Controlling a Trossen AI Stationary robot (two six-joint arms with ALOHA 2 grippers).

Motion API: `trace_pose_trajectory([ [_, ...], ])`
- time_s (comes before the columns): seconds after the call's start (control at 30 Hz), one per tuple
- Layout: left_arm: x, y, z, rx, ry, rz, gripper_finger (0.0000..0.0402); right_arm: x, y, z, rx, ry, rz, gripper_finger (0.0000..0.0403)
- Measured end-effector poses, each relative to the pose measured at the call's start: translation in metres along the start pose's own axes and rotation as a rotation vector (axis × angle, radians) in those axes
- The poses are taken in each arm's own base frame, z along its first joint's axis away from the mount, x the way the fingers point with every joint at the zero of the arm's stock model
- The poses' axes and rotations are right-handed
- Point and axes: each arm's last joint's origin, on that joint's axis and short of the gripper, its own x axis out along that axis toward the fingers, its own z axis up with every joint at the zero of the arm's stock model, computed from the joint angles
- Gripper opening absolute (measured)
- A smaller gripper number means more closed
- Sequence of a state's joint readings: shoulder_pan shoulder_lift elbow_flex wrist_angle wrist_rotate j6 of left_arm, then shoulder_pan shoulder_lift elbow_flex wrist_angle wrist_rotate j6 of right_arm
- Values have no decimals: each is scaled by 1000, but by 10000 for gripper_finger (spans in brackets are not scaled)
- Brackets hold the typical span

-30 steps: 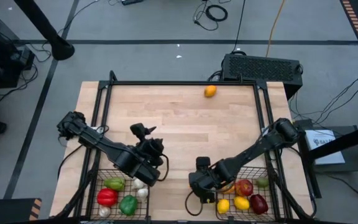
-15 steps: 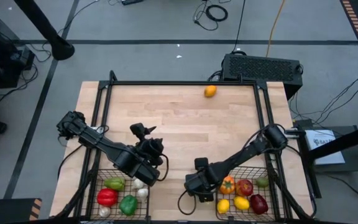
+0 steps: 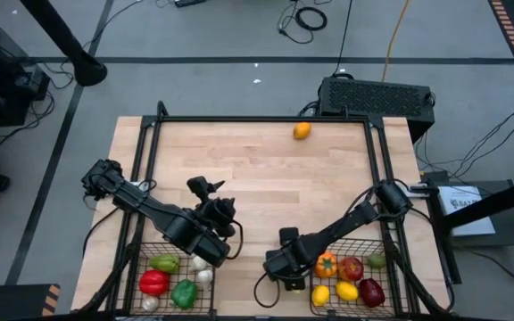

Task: Sort produce into baskets
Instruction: Put the yellow lemon into the right black wire basket

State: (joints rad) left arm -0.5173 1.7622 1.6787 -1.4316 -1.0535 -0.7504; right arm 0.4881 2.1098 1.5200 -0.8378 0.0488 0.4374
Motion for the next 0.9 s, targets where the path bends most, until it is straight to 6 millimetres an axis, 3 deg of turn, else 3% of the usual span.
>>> trace_pose_trajectory([
  [0.23, 0, -1, 1, 5, -9, -5, 286, -1, -1, 2, 4, -1, 3, 258],
  [0.37, 0, -1, 2, 3, -11, -7, 286, -16, 3, 10, -19, -14, 47, 232],
  [0.63, 0, -2, 2, 6, -11, -7, 286, -91, 11, 21, -59, 58, 9, 222],
  [0.8, 0, -1, 2, 6, -11, -8, 286, -138, 18, 4, -30, 133, -134, 227],
  [0.9, -1, -2, 1, 3, -14, -11, 286, -157, 30, -9, -45, 61, -121, 228],
])
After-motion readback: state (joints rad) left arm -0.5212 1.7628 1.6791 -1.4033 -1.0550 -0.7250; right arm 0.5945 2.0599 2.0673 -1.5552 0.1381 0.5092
